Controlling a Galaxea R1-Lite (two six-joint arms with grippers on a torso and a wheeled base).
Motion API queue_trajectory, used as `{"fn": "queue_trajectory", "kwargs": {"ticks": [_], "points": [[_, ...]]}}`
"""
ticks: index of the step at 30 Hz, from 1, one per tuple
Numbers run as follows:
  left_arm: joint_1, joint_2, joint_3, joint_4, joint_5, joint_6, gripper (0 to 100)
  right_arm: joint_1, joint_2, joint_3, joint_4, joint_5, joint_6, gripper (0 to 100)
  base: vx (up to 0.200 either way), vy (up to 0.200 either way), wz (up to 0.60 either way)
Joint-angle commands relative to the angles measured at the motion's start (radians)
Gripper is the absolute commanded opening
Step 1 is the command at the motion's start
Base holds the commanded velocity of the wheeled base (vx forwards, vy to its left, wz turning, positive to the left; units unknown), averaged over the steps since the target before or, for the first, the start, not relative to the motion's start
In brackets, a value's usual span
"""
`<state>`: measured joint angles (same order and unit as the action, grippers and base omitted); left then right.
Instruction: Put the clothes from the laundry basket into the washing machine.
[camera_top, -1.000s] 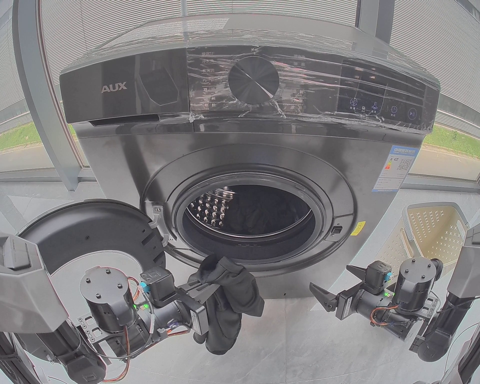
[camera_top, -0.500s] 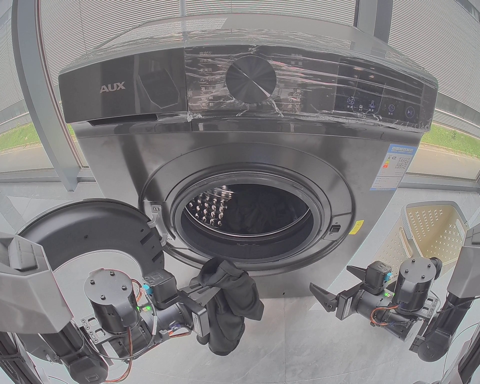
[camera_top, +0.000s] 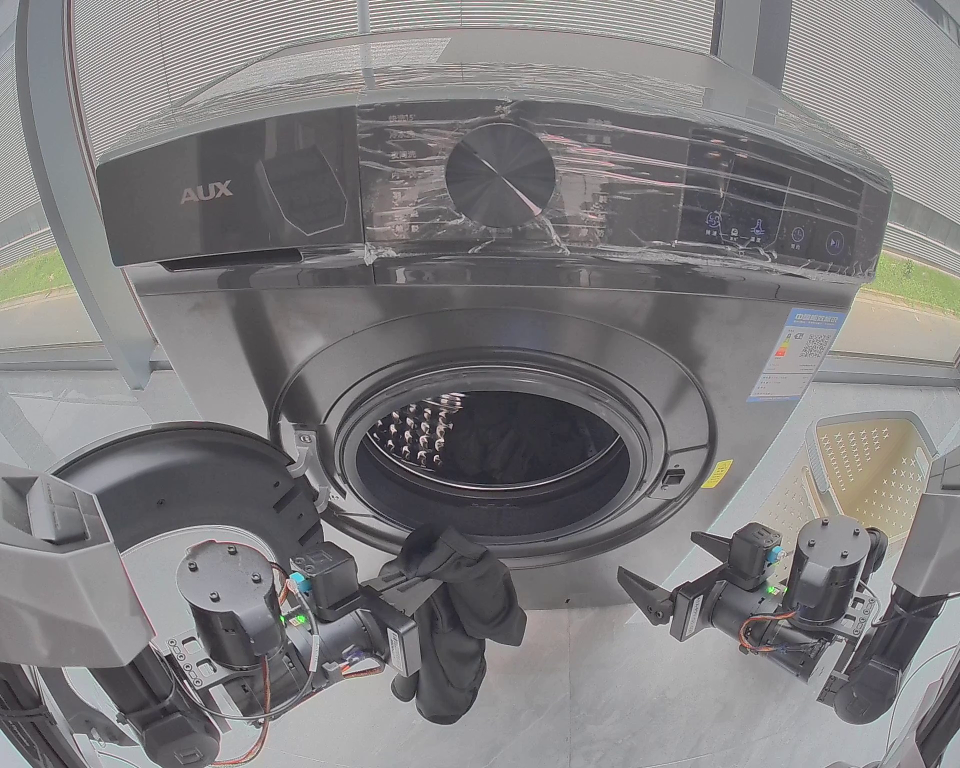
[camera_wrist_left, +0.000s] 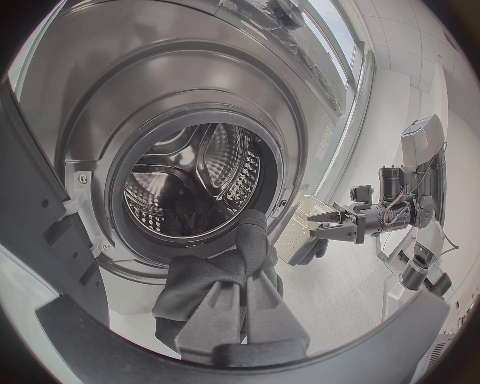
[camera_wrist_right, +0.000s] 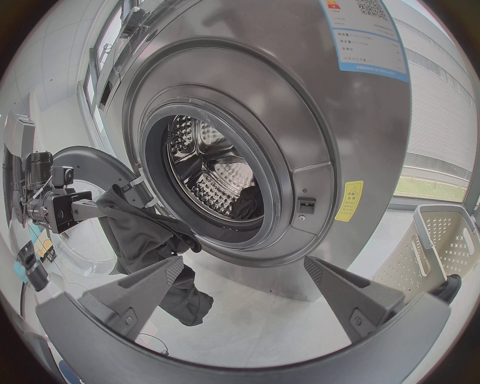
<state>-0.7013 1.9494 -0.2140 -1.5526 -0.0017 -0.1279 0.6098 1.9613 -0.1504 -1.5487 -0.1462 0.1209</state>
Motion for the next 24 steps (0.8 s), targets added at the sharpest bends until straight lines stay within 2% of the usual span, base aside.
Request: {"fn": "queue_trajectory", "kwargs": {"ticks": [1, 4, 9, 13, 14, 15, 16, 17, 18, 21, 23, 24], "points": [[-0.004, 0.005, 0.001, -0.006, 0.000, 0.001, 0, 0.002, 0.002, -0.001, -0.001, -0.001, 0.000, 100, 0.000, 0.000, 0.00], [-0.009, 0.003, 0.002, -0.006, 0.000, 0.001, 0, 0.004, 0.002, -0.003, 0.001, -0.001, -0.001, 100, 0.000, 0.000, 0.00], [-0.067, -0.015, -0.010, -0.006, 0.003, 0.007, 0, 0.021, -0.009, 0.000, -0.001, -0.006, -0.001, 100, 0.000, 0.000, 0.00], [-0.058, 0.057, -0.127, -0.001, 0.012, 0.067, 0, 0.039, -0.012, 0.000, -0.001, -0.004, -0.001, 100, 0.000, 0.000, 0.00], [-0.052, 0.100, -0.157, -0.001, 0.019, 0.091, 0, 0.044, -0.012, 0.002, -0.001, -0.004, -0.001, 100, 0.000, 0.000, 0.00], [-0.034, 0.141, -0.186, -0.001, 0.026, 0.129, 0, 0.050, -0.012, 0.000, -0.001, -0.004, -0.001, 100, 0.000, 0.000, 0.00], [-0.030, 0.146, -0.191, -0.001, 0.028, 0.134, 0, 0.050, -0.012, 0.000, -0.001, -0.004, -0.001, 100, 0.000, 0.000, 0.00], [-0.006, 0.186, -0.226, 0.000, 0.028, 0.166, 0, 0.054, -0.013, -0.006, -0.001, -0.006, -0.003, 100, 0.000, 0.000, 0.00], [-0.003, 0.194, -0.231, 0.000, 0.023, 0.163, 0, 0.056, -0.015, -0.006, -0.001, -0.006, -0.003, 100, 0.000, 0.000, 0.00], [0.005, 0.240, -0.291, -0.001, -0.012, 0.131, 0, 0.067, -0.030, -0.006, -0.001, -0.006, -0.003, 100, 0.000, 0.000, 0.00], [0.009, 0.293, -0.381, -0.003, -0.020, 0.079, 0, 0.067, -0.041, -0.006, -0.001, -0.003, -0.004, 100, 0.000, 0.000, 0.00], [0.009, 0.321, -0.444, -0.003, -0.014, 0.042, 0, 0.067, -0.045, -0.006, -0.001, -0.001, -0.004, 100, 0.000, 0.000, 0.00]]}}
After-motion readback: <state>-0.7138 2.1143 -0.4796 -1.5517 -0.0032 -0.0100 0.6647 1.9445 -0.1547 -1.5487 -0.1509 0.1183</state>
